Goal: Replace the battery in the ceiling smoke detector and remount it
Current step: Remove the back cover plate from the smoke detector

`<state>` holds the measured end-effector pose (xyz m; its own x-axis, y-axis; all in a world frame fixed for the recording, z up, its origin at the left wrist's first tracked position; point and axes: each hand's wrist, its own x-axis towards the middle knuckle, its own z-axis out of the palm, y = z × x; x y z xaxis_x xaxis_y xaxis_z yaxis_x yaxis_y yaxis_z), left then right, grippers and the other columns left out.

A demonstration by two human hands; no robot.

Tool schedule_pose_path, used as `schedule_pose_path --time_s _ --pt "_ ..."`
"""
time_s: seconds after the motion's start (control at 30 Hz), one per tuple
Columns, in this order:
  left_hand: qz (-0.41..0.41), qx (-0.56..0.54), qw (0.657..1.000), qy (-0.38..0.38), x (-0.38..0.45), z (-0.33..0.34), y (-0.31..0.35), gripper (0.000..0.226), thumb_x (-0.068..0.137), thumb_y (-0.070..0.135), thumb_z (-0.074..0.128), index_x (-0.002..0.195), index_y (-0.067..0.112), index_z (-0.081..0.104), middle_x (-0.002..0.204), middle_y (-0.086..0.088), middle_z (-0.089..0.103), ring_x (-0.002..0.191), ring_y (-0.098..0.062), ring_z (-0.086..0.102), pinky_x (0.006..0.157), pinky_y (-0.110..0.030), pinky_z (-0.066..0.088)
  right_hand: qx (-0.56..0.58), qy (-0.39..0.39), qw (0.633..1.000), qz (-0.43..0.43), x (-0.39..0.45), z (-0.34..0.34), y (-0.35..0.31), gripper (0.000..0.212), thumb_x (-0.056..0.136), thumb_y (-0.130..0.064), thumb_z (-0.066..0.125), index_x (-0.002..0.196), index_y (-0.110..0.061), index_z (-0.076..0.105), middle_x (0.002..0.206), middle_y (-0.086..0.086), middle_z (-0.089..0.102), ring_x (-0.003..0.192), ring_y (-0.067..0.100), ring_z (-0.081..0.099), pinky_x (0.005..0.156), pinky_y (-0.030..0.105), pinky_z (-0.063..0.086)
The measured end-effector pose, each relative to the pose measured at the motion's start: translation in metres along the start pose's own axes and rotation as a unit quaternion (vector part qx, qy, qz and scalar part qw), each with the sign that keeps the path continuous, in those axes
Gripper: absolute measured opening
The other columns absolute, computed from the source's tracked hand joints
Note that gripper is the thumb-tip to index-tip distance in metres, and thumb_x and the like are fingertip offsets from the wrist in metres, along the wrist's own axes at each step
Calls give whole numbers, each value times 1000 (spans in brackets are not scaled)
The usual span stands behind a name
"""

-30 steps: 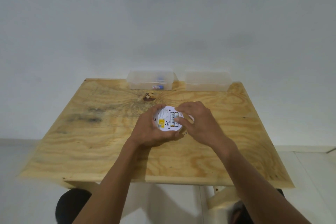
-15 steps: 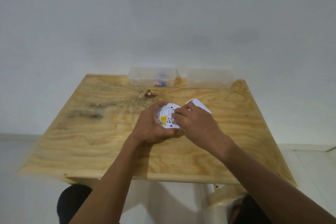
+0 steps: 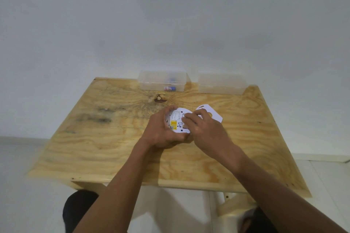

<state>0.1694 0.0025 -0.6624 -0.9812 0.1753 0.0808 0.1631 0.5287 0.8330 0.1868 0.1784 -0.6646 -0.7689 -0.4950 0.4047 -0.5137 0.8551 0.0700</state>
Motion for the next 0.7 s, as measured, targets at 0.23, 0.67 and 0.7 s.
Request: schedule_pose_path --time_s 0.23,0.67,0.7 --pt "-5 4 1000 -7 0 -1 -2 111 38 65 79 136 19 53 118 14 60 98 12 56 76 5 38 54 -7 999 -3 4 -3 6 31 73 -3 71 102 -14 68 102 -1 72 89 29 62 49 39 54" --pt "3 -13 1000 -1 0 0 -1 95 39 60 82 125 27 58 110 21 66 97 16 60 82 -8 47 143 23 989 7 20 2 10 36 88 -9 52 121 -6 63 110 12 70 100 31 66 71 49 57" --pt "4 -17 1000 0 -1 0 -1 94 39 60 83 125 28 58 110 22 66 98 16 60 82 -8 46 172 21 984 29 24 2 7 32 92 -7 53 122 -6 62 114 12 68 104 31 64 77 48 56"
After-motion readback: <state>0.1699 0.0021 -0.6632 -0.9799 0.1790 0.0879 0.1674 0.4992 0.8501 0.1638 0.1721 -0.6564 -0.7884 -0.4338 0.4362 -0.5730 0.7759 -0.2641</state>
